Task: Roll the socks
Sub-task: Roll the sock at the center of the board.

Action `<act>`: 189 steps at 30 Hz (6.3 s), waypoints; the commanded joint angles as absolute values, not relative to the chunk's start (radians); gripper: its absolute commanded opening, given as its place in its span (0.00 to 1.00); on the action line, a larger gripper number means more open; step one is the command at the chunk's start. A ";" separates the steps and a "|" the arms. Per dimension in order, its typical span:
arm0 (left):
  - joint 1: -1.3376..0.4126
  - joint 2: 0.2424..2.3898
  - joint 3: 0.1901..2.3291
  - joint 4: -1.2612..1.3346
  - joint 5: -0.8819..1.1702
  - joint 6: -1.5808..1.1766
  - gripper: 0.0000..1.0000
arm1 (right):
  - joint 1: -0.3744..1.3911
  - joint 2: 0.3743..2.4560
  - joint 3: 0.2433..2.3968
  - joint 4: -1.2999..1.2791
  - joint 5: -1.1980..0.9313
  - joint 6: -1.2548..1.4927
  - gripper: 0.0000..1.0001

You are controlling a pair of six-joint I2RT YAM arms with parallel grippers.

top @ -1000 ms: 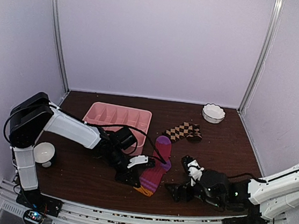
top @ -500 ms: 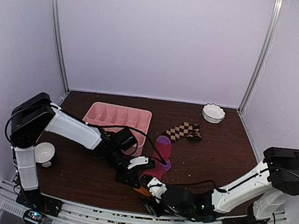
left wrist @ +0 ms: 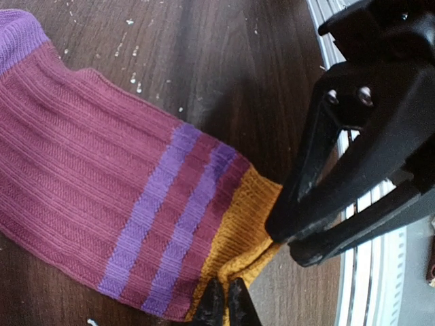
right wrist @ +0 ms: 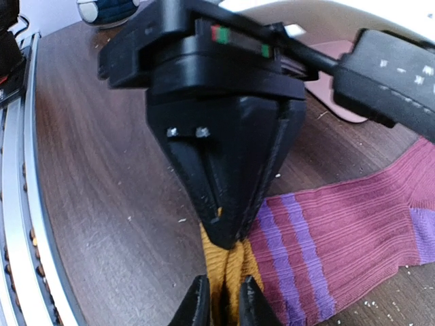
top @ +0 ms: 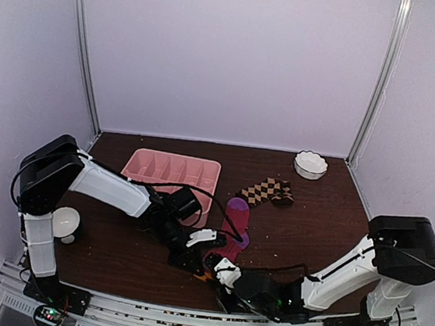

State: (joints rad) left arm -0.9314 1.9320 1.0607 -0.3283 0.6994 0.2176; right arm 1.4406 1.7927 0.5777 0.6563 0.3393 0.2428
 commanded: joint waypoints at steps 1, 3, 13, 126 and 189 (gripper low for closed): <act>-0.933 1.950 1.082 -0.364 0.700 0.249 0.00 | 1.425 1.818 0.566 0.717 0.321 0.260 0.08; -0.933 1.949 1.085 -0.366 0.700 0.250 0.00 | 1.422 1.827 0.562 0.724 0.302 0.277 0.01; -0.931 1.944 1.094 -0.389 0.675 0.274 0.13 | 1.344 1.842 0.540 0.751 0.183 0.368 0.00; -0.979 2.161 1.288 -0.669 0.783 0.524 0.04 | 1.580 1.219 0.415 0.189 0.637 0.402 0.79; -0.828 1.690 0.995 -0.570 0.659 0.653 0.97 | 1.405 1.781 0.488 0.577 0.058 0.295 0.00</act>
State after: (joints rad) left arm -0.8268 1.8488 1.1000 -0.6933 0.7364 0.5953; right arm 1.4513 1.7676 0.5446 0.5976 0.1635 0.1448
